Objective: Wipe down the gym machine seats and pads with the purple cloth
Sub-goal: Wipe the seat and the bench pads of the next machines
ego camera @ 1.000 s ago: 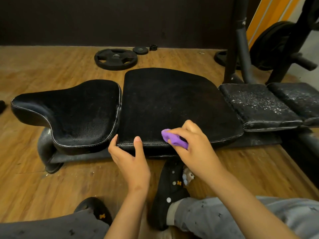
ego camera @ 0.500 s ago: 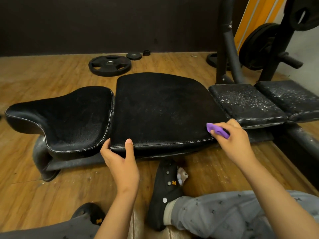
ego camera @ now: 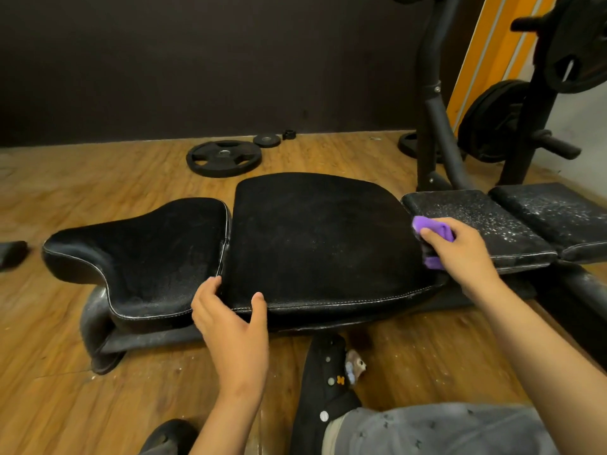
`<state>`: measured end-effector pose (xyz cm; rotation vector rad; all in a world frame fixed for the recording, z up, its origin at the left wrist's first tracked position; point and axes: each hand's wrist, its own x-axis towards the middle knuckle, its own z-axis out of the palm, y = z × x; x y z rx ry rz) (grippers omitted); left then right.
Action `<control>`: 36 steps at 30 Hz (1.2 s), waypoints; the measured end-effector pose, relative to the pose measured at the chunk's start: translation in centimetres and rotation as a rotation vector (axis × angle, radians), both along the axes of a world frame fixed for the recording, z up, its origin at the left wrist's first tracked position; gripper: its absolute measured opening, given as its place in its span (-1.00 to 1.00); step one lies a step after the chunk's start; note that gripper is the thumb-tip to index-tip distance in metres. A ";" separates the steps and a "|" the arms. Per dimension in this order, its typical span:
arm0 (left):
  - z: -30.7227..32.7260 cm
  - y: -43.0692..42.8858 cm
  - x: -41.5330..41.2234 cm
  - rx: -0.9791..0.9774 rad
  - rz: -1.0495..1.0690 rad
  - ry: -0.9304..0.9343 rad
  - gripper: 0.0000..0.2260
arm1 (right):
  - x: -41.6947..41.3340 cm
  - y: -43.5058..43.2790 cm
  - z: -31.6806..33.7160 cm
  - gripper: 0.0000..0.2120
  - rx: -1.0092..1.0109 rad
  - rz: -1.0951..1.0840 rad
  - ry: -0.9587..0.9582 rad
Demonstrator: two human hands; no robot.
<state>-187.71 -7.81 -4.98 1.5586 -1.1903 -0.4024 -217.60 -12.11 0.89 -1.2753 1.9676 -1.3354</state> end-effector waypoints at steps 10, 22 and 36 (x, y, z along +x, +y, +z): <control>2.3 -3.7 0.6 -0.026 -0.188 -0.269 -0.62 | 7.5 -4.2 -0.5 -0.79 -0.017 0.293 -0.366; 1.4 -3.5 -0.4 0.019 -0.075 -0.413 -0.79 | 4.7 -2.1 -1.6 -0.91 0.053 0.441 -0.008; 4.9 -4.1 -0.9 0.218 -0.901 0.638 -0.69 | 10.8 0.6 0.8 -0.66 0.113 0.757 -0.809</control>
